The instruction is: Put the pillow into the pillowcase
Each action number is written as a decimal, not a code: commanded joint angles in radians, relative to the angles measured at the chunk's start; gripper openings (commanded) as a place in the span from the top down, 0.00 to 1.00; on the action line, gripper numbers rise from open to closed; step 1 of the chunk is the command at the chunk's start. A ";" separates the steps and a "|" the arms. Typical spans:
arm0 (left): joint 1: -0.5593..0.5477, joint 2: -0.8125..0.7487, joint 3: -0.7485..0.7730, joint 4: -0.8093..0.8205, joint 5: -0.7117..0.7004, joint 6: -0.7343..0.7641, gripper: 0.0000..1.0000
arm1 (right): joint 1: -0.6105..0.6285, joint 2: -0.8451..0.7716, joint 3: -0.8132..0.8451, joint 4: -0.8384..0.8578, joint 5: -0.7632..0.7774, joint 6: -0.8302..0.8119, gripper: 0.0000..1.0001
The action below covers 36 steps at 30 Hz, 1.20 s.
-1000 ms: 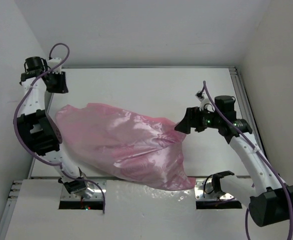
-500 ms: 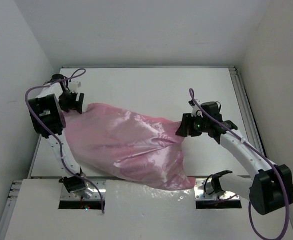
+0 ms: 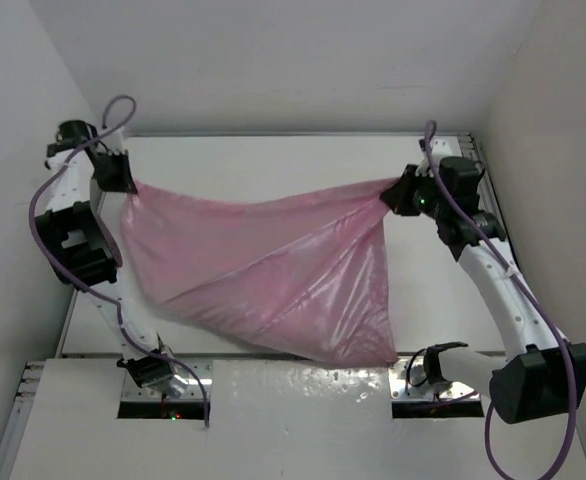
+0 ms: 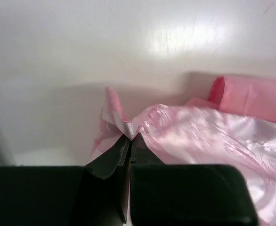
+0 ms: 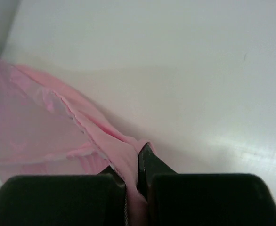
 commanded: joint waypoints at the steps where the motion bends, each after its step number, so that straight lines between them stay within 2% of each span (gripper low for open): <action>1: 0.039 -0.242 0.129 0.061 0.116 -0.057 1.00 | -0.039 -0.020 0.180 0.130 0.067 -0.016 1.00; 6: 0.048 -0.388 0.134 0.122 0.167 -0.103 1.00 | -0.039 -0.051 0.277 0.159 0.061 -0.032 1.00; 10: 0.045 -0.432 0.112 0.127 0.207 -0.109 1.00 | -0.037 -0.063 0.283 0.164 0.058 -0.032 1.00; 13: 0.051 -0.485 0.109 0.207 0.192 -0.151 1.00 | -0.045 -0.057 0.327 0.161 0.086 -0.046 1.00; 16: 0.088 -0.502 0.227 0.294 0.143 -0.245 1.00 | -0.082 -0.033 0.445 0.115 0.139 -0.066 1.00; 18: 0.146 -0.482 0.390 0.301 0.161 -0.342 1.00 | -0.121 -0.035 0.487 0.104 0.176 -0.078 1.00; 21: 0.194 -0.465 0.535 0.304 0.184 -0.414 1.00 | -0.146 -0.057 0.519 0.097 0.233 -0.095 1.00; 22: 0.218 -0.481 0.552 0.304 0.189 -0.418 1.00 | -0.178 -0.068 0.533 0.086 0.242 -0.100 1.00; 30: 0.310 -0.613 0.551 0.330 0.193 -0.427 1.00 | -0.185 -0.158 0.542 0.003 0.310 -0.124 1.00; 36: 0.347 -0.678 0.600 0.314 0.086 -0.390 1.00 | -0.183 -0.235 0.617 -0.089 0.389 -0.154 1.00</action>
